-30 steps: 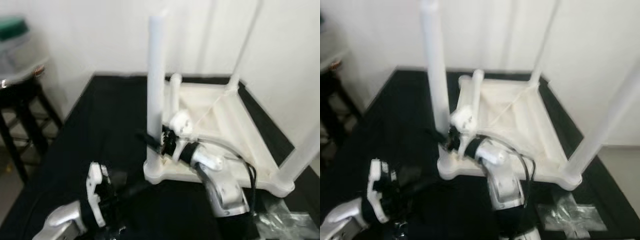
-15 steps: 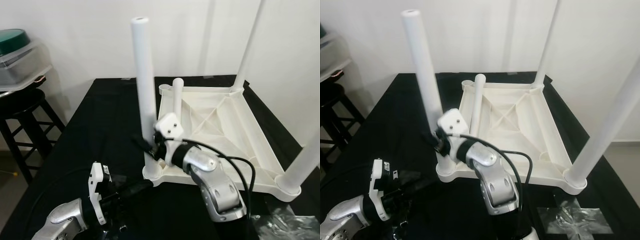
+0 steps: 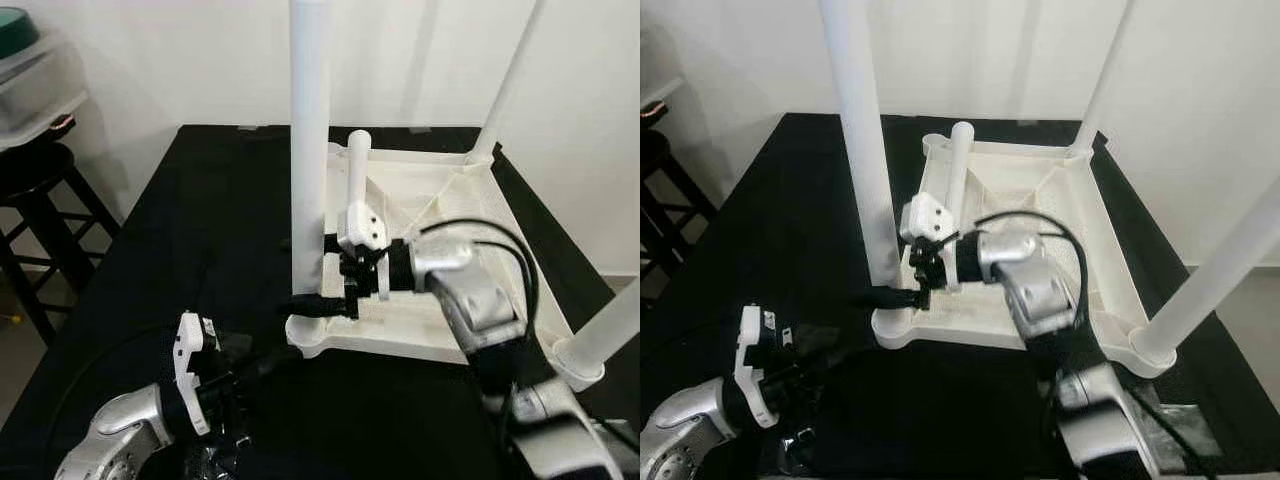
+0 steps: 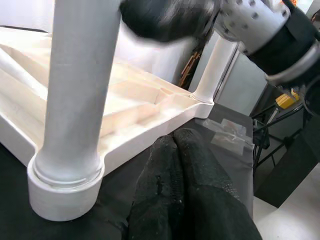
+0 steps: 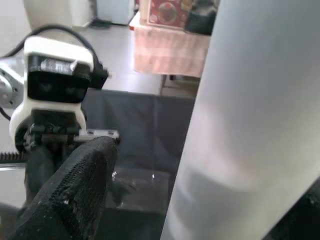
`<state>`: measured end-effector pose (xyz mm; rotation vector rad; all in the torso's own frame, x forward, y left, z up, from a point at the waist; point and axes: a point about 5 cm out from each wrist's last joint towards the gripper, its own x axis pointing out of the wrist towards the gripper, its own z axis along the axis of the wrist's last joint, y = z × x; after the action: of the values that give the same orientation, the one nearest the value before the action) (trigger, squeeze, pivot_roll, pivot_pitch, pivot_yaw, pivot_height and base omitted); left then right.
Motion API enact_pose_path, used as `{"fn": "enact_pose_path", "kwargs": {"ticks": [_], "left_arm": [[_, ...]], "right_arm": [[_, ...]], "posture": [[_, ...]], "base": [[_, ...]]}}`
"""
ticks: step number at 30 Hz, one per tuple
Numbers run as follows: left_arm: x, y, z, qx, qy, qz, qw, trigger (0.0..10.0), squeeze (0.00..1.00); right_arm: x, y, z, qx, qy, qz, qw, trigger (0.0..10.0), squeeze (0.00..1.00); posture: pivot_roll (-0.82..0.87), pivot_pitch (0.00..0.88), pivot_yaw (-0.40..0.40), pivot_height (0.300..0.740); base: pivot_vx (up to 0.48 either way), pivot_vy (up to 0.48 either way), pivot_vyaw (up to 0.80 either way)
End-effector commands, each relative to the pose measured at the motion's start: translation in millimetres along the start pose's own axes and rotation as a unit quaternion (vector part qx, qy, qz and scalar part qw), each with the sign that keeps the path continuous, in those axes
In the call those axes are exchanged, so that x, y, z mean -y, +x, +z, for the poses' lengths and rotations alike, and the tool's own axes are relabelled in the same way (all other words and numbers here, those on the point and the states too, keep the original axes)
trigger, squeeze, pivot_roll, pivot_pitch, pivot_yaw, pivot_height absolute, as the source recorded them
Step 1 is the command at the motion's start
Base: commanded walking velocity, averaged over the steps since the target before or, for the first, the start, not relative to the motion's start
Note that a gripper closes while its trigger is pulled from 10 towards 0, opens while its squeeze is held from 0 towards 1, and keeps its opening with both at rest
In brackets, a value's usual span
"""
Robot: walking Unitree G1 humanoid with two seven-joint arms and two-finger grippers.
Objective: Building children table
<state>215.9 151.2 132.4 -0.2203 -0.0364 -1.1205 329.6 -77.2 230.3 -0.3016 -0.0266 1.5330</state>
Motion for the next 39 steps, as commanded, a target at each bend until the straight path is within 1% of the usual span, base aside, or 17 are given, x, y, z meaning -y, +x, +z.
{"fn": "enact_pose_path", "kwargs": {"ticks": [1, 2, 3, 17, 20, 21, 22, 23, 24, 26, 28, 34, 35, 36, 37, 38, 39], "left_arm": [[1.6, -0.8, -3.4, -0.005, -0.007, 0.0, 1.0, 10.0, 0.0], [1.6, -0.8, -3.4, -0.005, -0.007, 0.0, 1.0, 10.0, 0.0], [2.1, -0.7, -3.6, -0.006, -0.007, 0.0, 1.0, 10.0, 0.0], [3.2, -0.5, -3.4, -0.004, -0.009, -0.001, 1.0, 10.0, 0.0], [3.6, -0.6, -3.2, -0.003, -0.009, 0.0, 1.0, 10.0, 0.0], [4.1, -0.8, -3.1, -0.003, -0.009, 0.0, 1.0, 10.0, 0.0], [4.1, -0.8, -3.1, -0.003, -0.009, 0.0, 1.0, 10.0, 0.0], [3.9, -1.4, -2.8, -0.003, -0.009, 0.001, 1.0, 10.0, 0.0], [3.5, -1.5, -2.2, -0.002, -0.008, 0.001, 1.0, 10.0, 0.0], [3.2, -1.5, -1.7, -0.002, -0.008, 0.001, 1.0, 10.0, 0.0], [1.7, -2.4, -2.3, -0.003, -0.009, 0.0, 1.0, 10.0, 0.0], [-1.7, -0.4, -4.0, -0.005, -0.008, -0.002, 1.0, 10.0, 0.0], [-2.1, 0.1, -4.8, -0.005, -0.007, 0.0, 1.0, 10.0, 0.0], [-2.1, -0.2, -5.2, -0.005, -0.006, 0.003, 1.0, 10.0, 0.0], [-2.0, -0.4, -5.3, -0.004, -0.005, 0.006, 1.0, 10.0, 0.0], [-2.2, -0.4, -5.3, -0.002, -0.005, 0.011, 1.0, 10.0, 0.0], [-2.4, -0.4, -5.2, -0.001, -0.006, 0.014, 1.0, 10.0, 0.0]], "right_arm": [[6.9, 0.4, 2.3, 0.021, 0.004, 0.019, 1.0, 4.1, 0.0], [6.9, 0.4, 2.3, 0.021, 0.004, 0.019, 1.0, 4.1, 0.0], [14.1, 0.0, 6.1, 0.032, 0.008, 0.049, 0.998, 0.0, 0.0], [8.9, -11.1, -10.2, 0.037, 0.038, 0.065, 0.997, 0.0, 0.0], [0.2, -5.5, -25.2, 0.017, 0.051, 0.007, 0.999, 0.0, 0.0], [-7.6, 7.4, -46.3, -0.025, 0.074, -0.085, 0.993, 0.0, 0.0], [-7.6, 7.4, -46.3, -0.025, 0.074, -0.085, 0.993, 0.0, 0.0], [-19.1, 24.9, -70.2, -0.07, 0.127, -0.239, 0.96, 0.0, 0.0], [-40.8, 34.1, -82.2, -0.094, 0.156, -0.278, 0.943, 0.0, 0.0], [-55.8, 38.7, -87.3, -0.105, 0.175, -0.294, 0.934, 0.0, 0.0], [-64.7, 44.0, -86.4, -0.122, 0.125, -0.288, 0.942, 0.0, 0.0], [-49.0, 42.8, -81.6, -0.12, 0.112, -0.287, 0.944, 0.0, 0.0], [-47.4, 42.8, -81.6, -0.125, 0.11, -0.3, 0.939, 0.9, 0.0], [-44.6, 41.6, -81.3, -0.121, 0.117, -0.311, 0.935, 10.0, 0.0], [-45.0, 41.5, -79.5, -0.12, 0.123, -0.328, 0.929, 10.0, 0.0], [-44.9, 41.7, -76.8, -0.106, 0.134, -0.332, 0.928, 10.0, 1.0], [-45.5, 42.0, -74.8, -0.097, 0.141, -0.334, 0.927, 10.0, 1.0]], "posture": [[0.03, 0.049, -0.038, 0.74], [0.03, 0.049, -0.038, 0.74], [0.03, 0.05, -0.042, 0.74], [0.02, 0.055, -0.036, 0.74], [0.02, 0.058, -0.043, 0.74], [0.02, 0.06, -0.053, 0.74], [0.02, 0.06, -0.053, 0.74], [0.01, 0.062, -0.053, 0.74], [0.01, 0.067, -0.049, 0.74], [0.01, 0.067, -0.049, 0.74], [0.0, 0.057, -0.029, 0.74], [-0.01, 0.03, -0.03, 0.74], [0.0, 0.025, -0.035, 0.74], [0.0, 0.022, -0.033, 0.74], [0.0, 0.022, -0.033, 0.74], [0.0, 0.016, -0.03, 0.74], [0.0, 0.016, -0.03, 0.74]], "base": [[0.0, 0.0, 0.0], [0.0, 0.0, 0.0], [0.0, 0.0, 0.0], [0.0, 0.0, 0.0], [0.0, 0.0, 0.0], [0.0, 0.0, 0.0], [0.0, 0.0, 0.0], [0.0, 0.0, 0.0], [0.0, 0.0, 0.0], [0.0, 0.0, 0.0], [0.0, 0.0, 0.0], [0.0, 0.0, 0.0], [0.0, 0.0, 0.0], [0.0, 0.0, 0.0], [0.0, 0.0, 0.0], [0.0, 0.0, 0.0], [0.0, 0.0, 0.0]]}}
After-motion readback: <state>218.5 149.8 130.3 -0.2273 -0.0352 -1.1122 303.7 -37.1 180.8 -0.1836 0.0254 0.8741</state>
